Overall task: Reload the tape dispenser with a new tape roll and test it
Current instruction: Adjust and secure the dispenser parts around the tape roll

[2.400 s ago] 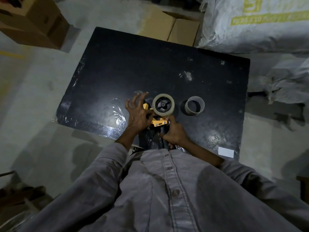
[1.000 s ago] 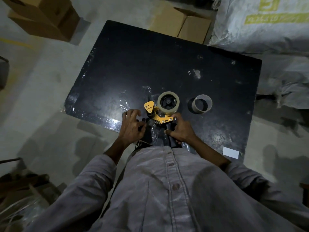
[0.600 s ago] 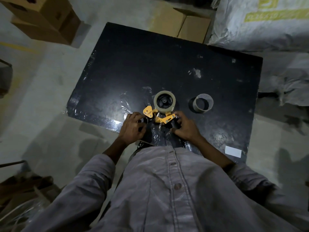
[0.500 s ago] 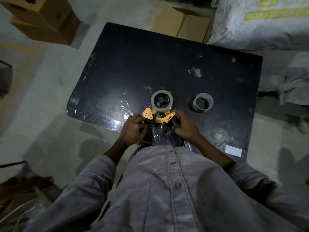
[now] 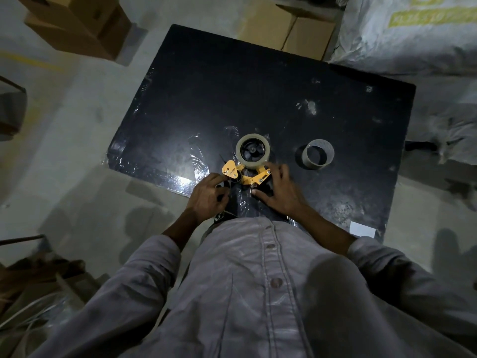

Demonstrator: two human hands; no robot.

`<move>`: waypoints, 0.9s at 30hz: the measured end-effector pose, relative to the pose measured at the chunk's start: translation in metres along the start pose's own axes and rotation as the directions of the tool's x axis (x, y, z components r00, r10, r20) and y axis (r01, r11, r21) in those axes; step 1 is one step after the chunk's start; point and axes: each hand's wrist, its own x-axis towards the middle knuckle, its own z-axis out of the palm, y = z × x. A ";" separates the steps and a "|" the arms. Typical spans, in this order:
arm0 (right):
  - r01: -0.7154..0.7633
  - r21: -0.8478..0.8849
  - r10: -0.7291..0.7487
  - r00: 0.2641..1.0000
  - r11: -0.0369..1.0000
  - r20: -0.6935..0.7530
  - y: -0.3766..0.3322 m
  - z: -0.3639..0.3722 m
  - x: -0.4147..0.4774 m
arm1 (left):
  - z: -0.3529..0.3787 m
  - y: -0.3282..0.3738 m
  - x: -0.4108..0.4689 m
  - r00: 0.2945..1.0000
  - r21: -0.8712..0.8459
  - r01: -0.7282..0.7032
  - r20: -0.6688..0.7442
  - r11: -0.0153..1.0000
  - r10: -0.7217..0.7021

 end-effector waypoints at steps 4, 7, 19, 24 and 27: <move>-0.025 -0.010 0.024 1.000 1.000 -0.018 -0.001 0.000 -0.003 | 0.004 -0.003 -0.003 1.000 0.007 -0.005 0.019 1.000 0.005; -0.068 -0.042 0.066 0.997 0.997 -0.037 -0.005 -0.002 -0.004 | 0.006 -0.002 -0.004 1.000 0.005 0.000 0.020 1.000 -0.001; -0.344 -0.084 0.344 0.939 0.935 -0.011 -0.020 -0.003 0.003 | 0.003 0.002 -0.005 0.999 0.034 -0.044 -0.017 0.998 0.045; -0.370 0.009 0.366 0.922 0.929 0.123 -0.018 -0.012 0.009 | 0.000 0.002 -0.004 0.997 0.001 0.077 0.003 0.997 -0.077; -0.413 0.142 0.372 0.895 0.900 0.247 -0.012 -0.019 0.010 | 0.000 0.005 -0.003 0.955 -0.090 0.290 0.095 0.953 -0.281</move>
